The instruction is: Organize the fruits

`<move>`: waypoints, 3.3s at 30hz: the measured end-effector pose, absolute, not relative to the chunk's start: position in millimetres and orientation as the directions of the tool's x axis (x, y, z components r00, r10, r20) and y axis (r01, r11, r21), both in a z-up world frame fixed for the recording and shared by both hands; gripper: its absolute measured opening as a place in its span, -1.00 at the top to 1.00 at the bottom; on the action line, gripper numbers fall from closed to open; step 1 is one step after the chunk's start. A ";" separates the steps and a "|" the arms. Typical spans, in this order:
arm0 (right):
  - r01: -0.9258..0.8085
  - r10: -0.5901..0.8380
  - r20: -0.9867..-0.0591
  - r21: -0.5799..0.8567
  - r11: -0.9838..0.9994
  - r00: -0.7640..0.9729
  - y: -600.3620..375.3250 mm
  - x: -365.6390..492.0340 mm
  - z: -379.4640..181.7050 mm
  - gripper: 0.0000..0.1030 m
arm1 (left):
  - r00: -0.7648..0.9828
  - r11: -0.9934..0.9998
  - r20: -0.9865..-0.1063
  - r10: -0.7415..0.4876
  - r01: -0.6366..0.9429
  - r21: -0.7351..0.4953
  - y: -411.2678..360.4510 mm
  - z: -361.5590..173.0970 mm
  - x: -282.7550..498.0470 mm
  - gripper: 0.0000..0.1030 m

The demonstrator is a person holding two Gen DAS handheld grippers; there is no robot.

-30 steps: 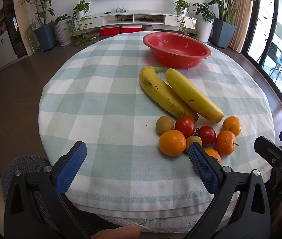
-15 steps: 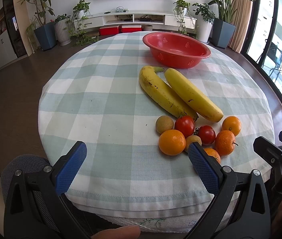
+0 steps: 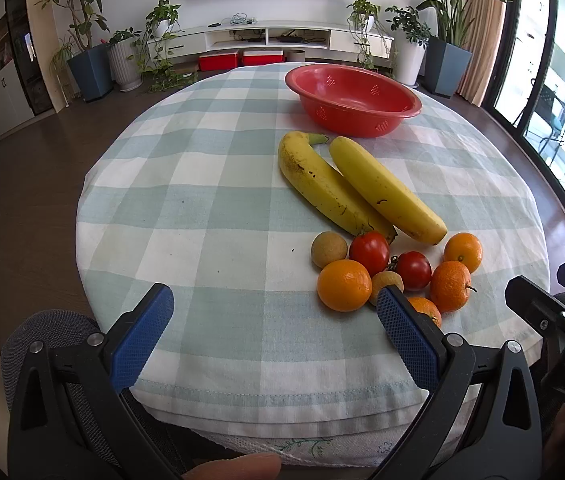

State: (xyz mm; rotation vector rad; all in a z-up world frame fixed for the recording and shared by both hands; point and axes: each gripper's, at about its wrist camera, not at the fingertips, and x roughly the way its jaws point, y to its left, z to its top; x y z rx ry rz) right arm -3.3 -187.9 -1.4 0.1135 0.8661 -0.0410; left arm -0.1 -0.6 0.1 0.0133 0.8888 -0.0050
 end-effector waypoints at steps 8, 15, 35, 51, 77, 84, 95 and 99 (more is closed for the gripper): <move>0.082 0.009 -0.762 0.082 0.993 0.647 -187.7 -3.6 -1.9 -1.00 | 0.630 1.000 -0.776 0.002 0.009 0.010 -0.5 -0.1 -0.1 -0.99; 0.082 0.010 -0.763 0.083 0.993 0.646 -187.7 -2.8 -1.2 -1.00 | 0.631 1.000 -0.776 0.002 0.009 0.010 -0.4 -0.1 0.0 -0.99; 0.082 0.011 -0.766 0.082 0.993 0.643 -187.7 -3.4 -2.9 -1.00 | 0.629 1.000 -0.777 0.006 0.005 0.012 0.0 -0.5 -0.3 -0.99; 0.017 0.123 -0.709 0.187 0.982 0.694 -189.8 -25.9 -2.0 -0.91 | 0.636 0.965 -0.737 -0.228 0.248 -0.084 20.3 5.2 -18.1 -0.99; -0.101 0.130 -0.840 0.090 0.991 0.526 -195.5 4.1 -10.2 -0.93 | 0.492 0.853 -0.816 -0.303 0.521 -0.002 -8.5 -0.2 22.0 -0.94; -0.103 0.214 -0.814 0.188 0.977 0.541 -212.5 14.0 -2.4 -0.92 | 0.428 0.821 -0.812 -0.397 0.561 -0.106 -11.6 3.5 30.6 -0.94; -0.165 0.230 -0.831 0.168 0.972 0.507 -204.2 16.8 -9.5 -0.57 | 0.329 0.741 -0.840 -0.432 0.661 -0.122 -18.4 -11.2 54.0 0.15; -0.162 0.242 -0.831 0.185 0.969 0.500 -206.6 17.6 -11.7 -0.57 | 0.330 0.743 -0.846 -0.418 0.660 -0.110 -13.5 -8.9 57.4 0.15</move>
